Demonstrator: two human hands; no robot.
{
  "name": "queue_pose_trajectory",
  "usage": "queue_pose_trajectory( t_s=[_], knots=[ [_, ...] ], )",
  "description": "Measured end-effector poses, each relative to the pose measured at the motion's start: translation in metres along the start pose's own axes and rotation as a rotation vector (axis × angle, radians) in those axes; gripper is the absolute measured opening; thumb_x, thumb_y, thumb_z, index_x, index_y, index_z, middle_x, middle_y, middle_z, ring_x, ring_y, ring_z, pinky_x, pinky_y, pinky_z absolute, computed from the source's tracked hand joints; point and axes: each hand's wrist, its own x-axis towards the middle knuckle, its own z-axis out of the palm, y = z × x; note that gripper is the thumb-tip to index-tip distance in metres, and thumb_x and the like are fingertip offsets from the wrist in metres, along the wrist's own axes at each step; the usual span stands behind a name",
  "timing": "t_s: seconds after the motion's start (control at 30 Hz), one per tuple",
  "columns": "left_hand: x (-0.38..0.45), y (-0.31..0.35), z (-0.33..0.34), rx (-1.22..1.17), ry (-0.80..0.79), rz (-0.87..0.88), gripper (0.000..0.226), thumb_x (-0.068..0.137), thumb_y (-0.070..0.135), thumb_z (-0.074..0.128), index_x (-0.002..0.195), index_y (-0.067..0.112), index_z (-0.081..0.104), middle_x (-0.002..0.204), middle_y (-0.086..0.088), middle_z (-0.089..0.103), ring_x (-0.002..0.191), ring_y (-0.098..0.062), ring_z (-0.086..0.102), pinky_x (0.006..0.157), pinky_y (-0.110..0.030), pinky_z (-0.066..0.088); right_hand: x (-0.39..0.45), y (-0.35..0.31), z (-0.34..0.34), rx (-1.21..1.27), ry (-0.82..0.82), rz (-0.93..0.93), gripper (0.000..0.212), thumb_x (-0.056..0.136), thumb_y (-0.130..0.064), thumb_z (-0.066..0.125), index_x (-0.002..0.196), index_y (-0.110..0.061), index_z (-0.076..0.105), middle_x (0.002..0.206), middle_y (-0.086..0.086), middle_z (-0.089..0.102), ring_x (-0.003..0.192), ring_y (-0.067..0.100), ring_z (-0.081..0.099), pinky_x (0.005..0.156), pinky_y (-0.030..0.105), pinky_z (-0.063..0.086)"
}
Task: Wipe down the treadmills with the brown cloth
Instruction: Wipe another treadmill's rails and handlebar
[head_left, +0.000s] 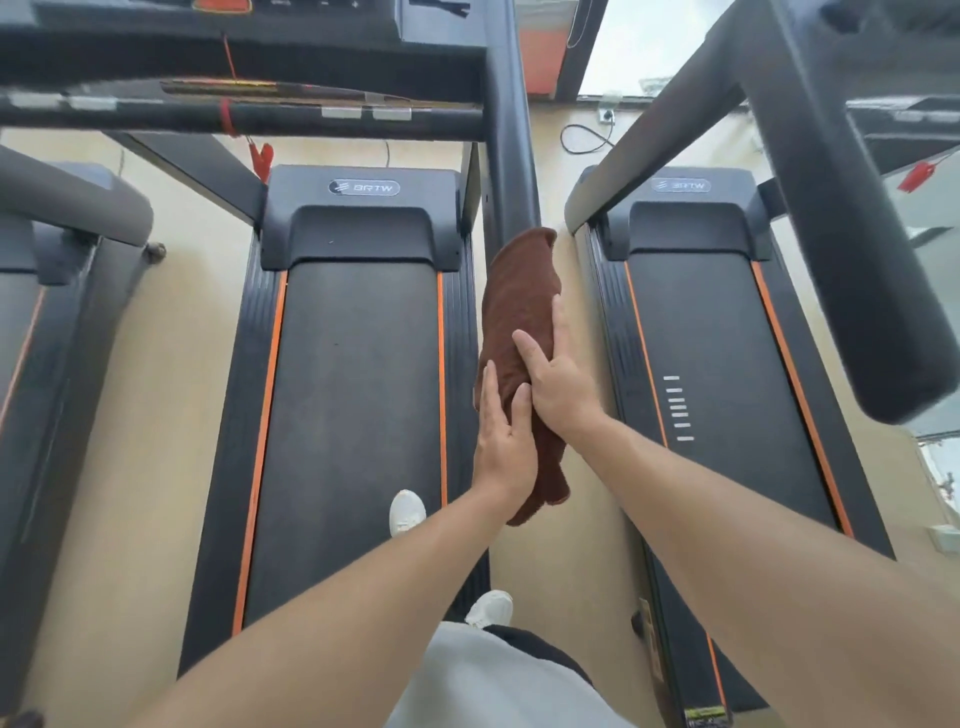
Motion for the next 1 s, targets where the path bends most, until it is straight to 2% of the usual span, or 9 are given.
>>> queue_pose_trajectory(
  t_s=[0.23, 0.37, 0.47, 0.57, 0.63, 0.7, 0.77, 0.83, 1.0],
  knots=[
    [0.015, 0.002, -0.007, -0.203, -0.105, -0.143, 0.071, 0.088, 0.071, 0.034, 0.156, 0.055, 0.018, 0.160, 0.018, 0.037, 0.147, -0.010, 0.037, 0.125, -0.046, 0.025, 0.012, -0.019, 0.017, -0.403, 0.102, 0.111, 0.094, 0.095, -0.055, 0.056, 0.162, -0.029, -0.005, 0.160, 0.009, 0.029, 0.140, 0.032, 0.042, 0.112, 0.052, 0.039],
    [0.049, 0.014, -0.021, -0.210, -0.176, -0.167, 0.080, 0.081, 0.082, 0.035, 0.154, 0.052, 0.029, 0.156, 0.019, 0.043, 0.145, -0.006, 0.037, 0.125, -0.043, 0.024, 0.039, -0.040, 0.028, -0.608, 0.192, 0.115, 0.089, 0.098, -0.054, 0.051, 0.162, -0.028, -0.006, 0.157, 0.011, 0.029, 0.132, 0.033, 0.046, 0.101, 0.049, 0.045],
    [0.088, 0.028, -0.035, -0.122, -0.259, -0.145, 0.078, 0.080, 0.088, 0.032, 0.151, 0.057, 0.028, 0.156, 0.019, 0.041, 0.147, -0.008, 0.035, 0.125, -0.043, 0.025, 0.077, -0.054, 0.031, -0.657, 0.225, 0.071, 0.084, 0.100, -0.051, 0.048, 0.162, -0.031, -0.004, 0.164, 0.009, 0.019, 0.137, 0.033, 0.042, 0.099, 0.049, 0.046],
    [0.139, 0.050, -0.055, -0.027, -0.261, -0.167, 0.064, 0.092, 0.071, 0.042, 0.152, 0.053, 0.030, 0.149, 0.011, 0.053, 0.140, -0.015, 0.047, 0.119, -0.042, 0.036, 0.122, -0.071, 0.032, -0.713, 0.224, 0.021, 0.072, 0.103, -0.049, 0.042, 0.161, -0.040, -0.001, 0.171, -0.002, 0.000, 0.150, 0.029, 0.026, 0.103, 0.051, 0.044],
    [0.179, 0.066, -0.069, 0.022, -0.279, -0.263, 0.085, 0.089, 0.071, 0.054, 0.160, 0.042, 0.018, 0.143, 0.006, 0.058, 0.130, -0.018, 0.055, 0.113, -0.042, 0.043, 0.155, -0.083, 0.030, -0.736, 0.214, -0.008, 0.063, 0.105, -0.048, 0.037, 0.160, -0.046, 0.006, 0.171, -0.011, -0.005, 0.156, 0.026, 0.013, 0.108, 0.052, 0.041],
    [0.217, 0.087, -0.083, 0.008, -0.402, -0.391, 0.105, 0.068, 0.084, 0.065, 0.155, 0.032, 0.037, 0.138, 0.005, 0.064, 0.122, -0.018, 0.063, 0.108, -0.043, 0.049, 0.189, -0.094, 0.026, -0.705, 0.211, -0.040, 0.053, 0.107, -0.046, 0.036, 0.157, -0.050, 0.022, 0.170, -0.019, 0.001, 0.157, 0.020, 0.009, 0.112, 0.050, 0.037],
    [0.249, 0.111, -0.095, 0.036, -0.512, -0.390, 0.082, 0.065, 0.084, 0.068, 0.125, 0.028, 0.069, 0.111, 0.006, 0.077, 0.104, -0.015, 0.071, 0.098, -0.039, 0.056, 0.218, -0.106, 0.020, -0.644, 0.228, -0.066, 0.044, 0.107, -0.044, 0.037, 0.151, -0.051, 0.038, 0.167, -0.025, 0.012, 0.156, 0.013, 0.013, 0.114, 0.047, 0.035],
    [0.273, 0.137, -0.105, 0.098, -0.477, -0.264, 0.054, 0.078, 0.071, 0.071, 0.108, 0.026, 0.074, 0.092, 0.009, 0.077, 0.088, -0.010, 0.072, 0.083, -0.029, 0.059, 0.240, -0.119, 0.016, -0.596, 0.275, -0.055, 0.042, 0.108, -0.044, 0.036, 0.149, -0.050, 0.043, 0.164, -0.029, 0.020, 0.153, 0.009, 0.022, 0.114, 0.046, 0.035],
    [0.317, 0.189, -0.127, 0.154, -0.314, 0.045, 0.037, 0.084, 0.049, 0.077, 0.110, 0.024, 0.068, 0.103, 0.007, 0.071, 0.097, -0.011, 0.068, 0.086, -0.033, 0.058, 0.292, -0.147, 0.015, -0.604, 0.354, 0.010, 0.043, 0.109, -0.046, 0.032, 0.151, -0.048, 0.040, 0.161, -0.028, 0.027, 0.139, 0.017, 0.047, 0.109, 0.045, 0.040]
  ],
)
